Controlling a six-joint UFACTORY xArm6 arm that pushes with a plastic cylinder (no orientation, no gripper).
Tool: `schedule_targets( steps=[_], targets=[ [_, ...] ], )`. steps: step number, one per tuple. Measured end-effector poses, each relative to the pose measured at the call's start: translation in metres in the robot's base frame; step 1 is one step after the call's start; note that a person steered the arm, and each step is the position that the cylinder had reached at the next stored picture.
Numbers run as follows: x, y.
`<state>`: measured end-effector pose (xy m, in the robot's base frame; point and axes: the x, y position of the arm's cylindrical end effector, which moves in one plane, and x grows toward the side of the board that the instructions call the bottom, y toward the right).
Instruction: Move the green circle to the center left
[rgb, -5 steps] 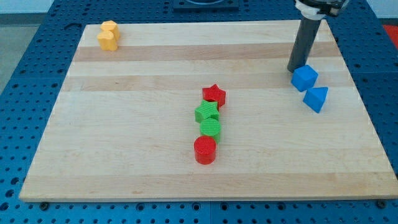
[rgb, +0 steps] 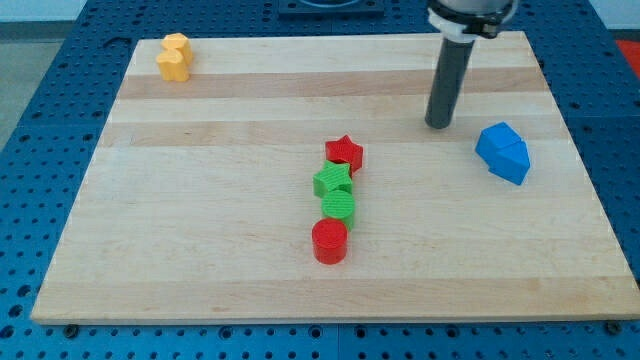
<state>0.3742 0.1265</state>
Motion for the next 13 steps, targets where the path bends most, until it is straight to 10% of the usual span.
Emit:
schedule_targets(
  steps=[8, 11, 13],
  targets=[
    [0.147, -0.068],
    [0.102, -0.279],
    [0.101, -0.258]
  ],
)
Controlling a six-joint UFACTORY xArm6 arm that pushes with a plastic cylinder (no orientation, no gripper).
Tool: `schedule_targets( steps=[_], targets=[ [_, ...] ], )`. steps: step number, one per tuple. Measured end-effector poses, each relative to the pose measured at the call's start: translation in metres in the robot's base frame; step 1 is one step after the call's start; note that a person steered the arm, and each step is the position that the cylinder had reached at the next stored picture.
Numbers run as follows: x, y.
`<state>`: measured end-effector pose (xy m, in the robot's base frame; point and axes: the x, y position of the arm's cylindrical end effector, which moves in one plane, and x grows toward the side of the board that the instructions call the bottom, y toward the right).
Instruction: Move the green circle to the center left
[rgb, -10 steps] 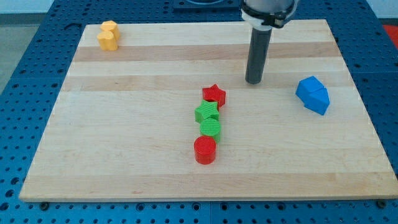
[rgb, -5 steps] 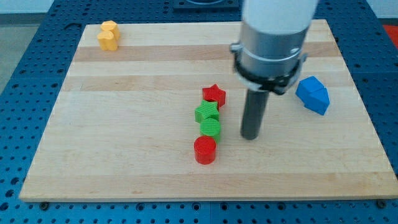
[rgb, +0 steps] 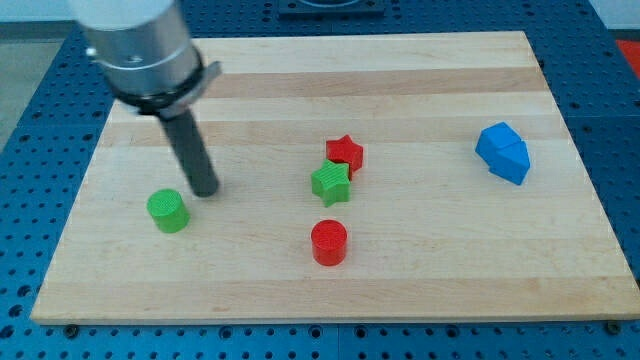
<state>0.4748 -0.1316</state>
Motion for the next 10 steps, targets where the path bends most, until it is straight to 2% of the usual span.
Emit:
schedule_targets(
  steps=[1, 2, 3, 5, 6, 7, 8, 9, 10],
  targets=[
    [0.007, 0.048],
    [0.039, 0.046],
    [0.041, 0.001],
    [-0.017, -0.103],
    [-0.01, -0.079],
    [0.003, -0.028],
    [0.038, -0.026],
    [0.056, -0.077],
    [0.043, -0.126]
  ],
)
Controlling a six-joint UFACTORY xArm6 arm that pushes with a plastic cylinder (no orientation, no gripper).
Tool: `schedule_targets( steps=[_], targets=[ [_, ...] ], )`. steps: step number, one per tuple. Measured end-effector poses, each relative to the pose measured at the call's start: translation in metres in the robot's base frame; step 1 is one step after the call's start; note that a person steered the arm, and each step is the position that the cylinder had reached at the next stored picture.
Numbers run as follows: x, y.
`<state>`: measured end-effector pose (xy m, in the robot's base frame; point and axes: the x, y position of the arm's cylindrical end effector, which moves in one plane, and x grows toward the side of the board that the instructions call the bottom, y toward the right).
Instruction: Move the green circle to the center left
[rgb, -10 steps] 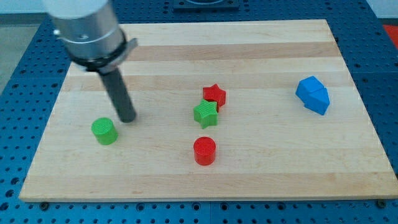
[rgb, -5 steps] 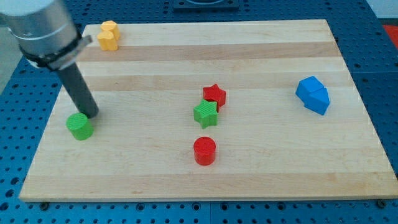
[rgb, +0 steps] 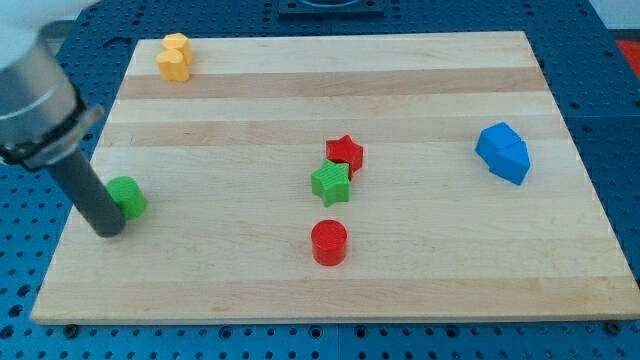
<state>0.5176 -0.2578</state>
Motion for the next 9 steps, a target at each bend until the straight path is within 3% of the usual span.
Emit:
schedule_targets(
  steps=[2, 5, 7, 9],
  targets=[
    [-0.064, -0.003],
    [-0.029, 0.006],
    [-0.042, 0.04],
    [-0.062, 0.016]
  ],
)
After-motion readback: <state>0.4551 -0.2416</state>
